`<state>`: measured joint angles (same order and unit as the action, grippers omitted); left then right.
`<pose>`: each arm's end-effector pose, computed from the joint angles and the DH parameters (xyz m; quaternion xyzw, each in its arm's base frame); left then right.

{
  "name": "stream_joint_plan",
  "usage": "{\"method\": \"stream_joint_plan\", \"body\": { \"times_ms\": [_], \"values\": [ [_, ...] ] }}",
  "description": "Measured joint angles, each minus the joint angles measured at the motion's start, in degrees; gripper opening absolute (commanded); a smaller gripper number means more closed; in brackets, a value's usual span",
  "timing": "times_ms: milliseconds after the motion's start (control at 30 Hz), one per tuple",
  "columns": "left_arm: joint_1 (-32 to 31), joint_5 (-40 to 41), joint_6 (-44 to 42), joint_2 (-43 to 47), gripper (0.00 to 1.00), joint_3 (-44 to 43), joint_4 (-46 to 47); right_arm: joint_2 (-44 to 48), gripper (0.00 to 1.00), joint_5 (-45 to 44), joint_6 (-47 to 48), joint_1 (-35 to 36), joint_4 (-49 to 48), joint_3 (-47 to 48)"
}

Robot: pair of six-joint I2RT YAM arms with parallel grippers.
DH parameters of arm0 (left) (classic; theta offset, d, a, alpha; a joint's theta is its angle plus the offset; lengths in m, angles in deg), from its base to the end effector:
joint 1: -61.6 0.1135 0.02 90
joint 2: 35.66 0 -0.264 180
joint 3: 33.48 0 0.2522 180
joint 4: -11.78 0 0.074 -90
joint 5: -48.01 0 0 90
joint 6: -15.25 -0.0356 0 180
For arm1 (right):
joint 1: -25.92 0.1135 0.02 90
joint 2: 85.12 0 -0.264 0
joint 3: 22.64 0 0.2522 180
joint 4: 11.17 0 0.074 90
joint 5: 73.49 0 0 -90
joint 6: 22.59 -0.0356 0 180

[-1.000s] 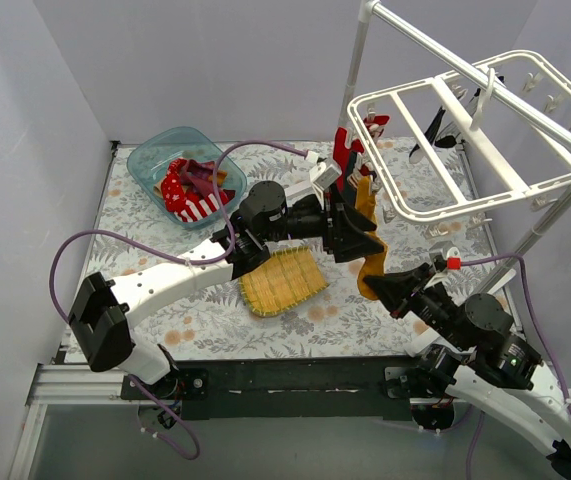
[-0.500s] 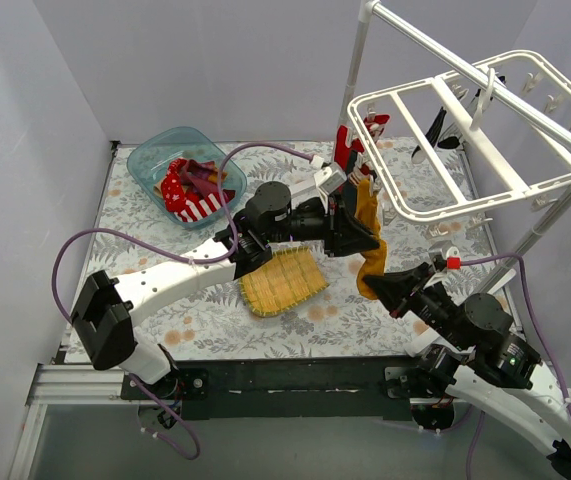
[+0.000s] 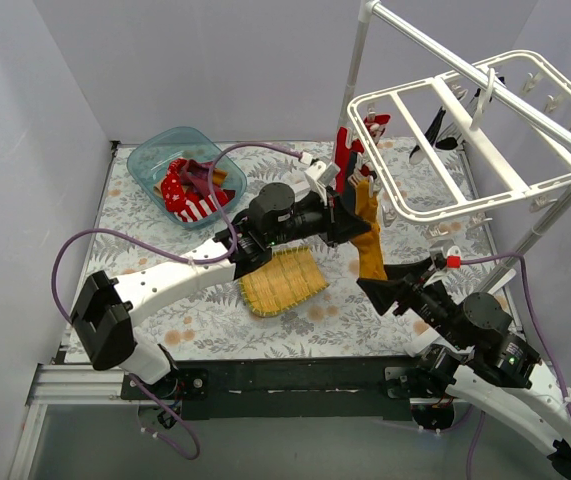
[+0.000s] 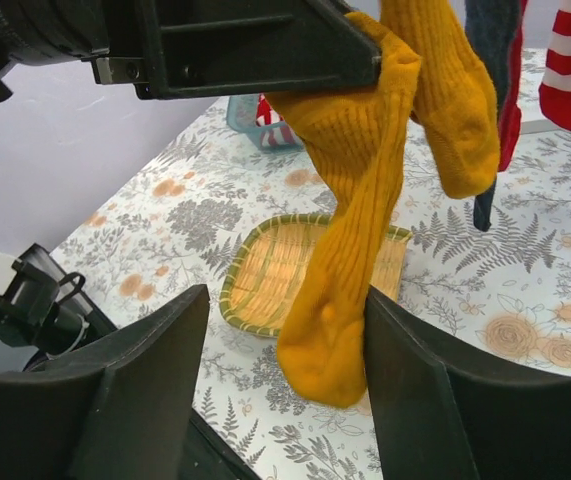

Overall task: Remove the socks clipped to the hanger
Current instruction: Remove the sock from the hanger, then place the sock in the bin.

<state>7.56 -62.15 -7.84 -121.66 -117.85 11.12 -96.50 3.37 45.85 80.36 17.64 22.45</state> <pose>0.2021 -0.2994 0.3654 0.0409 0.7191 -0.6558 0.2263 0.0527 0.0598 0.3148 -0.1093 0.6682 0.3896 0.6243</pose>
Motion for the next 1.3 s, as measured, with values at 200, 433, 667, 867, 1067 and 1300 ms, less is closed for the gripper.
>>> {"method": "stream_joint_plan", "body": {
  "times_ms": [200, 433, 667, 867, 1067, 1300],
  "values": [
    [5.70, 11.98, 2.75, 5.07, 0.00, 4.79, -5.05, 0.02, 0.72, -6.51, -0.04, 0.00, 3.41, 1.11],
    [13.33, 23.32, 6.45, 12.02, 0.00, 8.02, -12.07, 0.90, 0.73, -11.41, -0.63, 0.00, 5.66, 2.27],
    [23.21, 31.85, 9.62, 13.22, 0.00, 7.87, -16.68, 0.90, 0.73, -12.00, -0.81, 0.00, 5.86, 2.27],
    [32.50, 37.62, 11.56, 9.49, 0.00, 4.07, -17.46, 0.90, 0.72, -11.85, -1.07, 0.00, 5.86, 2.27],
    [40.89, 37.24, 12.17, 1.01, 0.00, 1.14, -14.91, 0.90, 0.72, -11.34, -1.79, 0.00, 6.16, 3.17],
    [47.87, 30.16, 14.08, -11.28, 0.24, 0.28, -11.13, 1.68, 0.72, -11.08, -2.69, 0.00, 6.51, 3.93]
  ]
}}
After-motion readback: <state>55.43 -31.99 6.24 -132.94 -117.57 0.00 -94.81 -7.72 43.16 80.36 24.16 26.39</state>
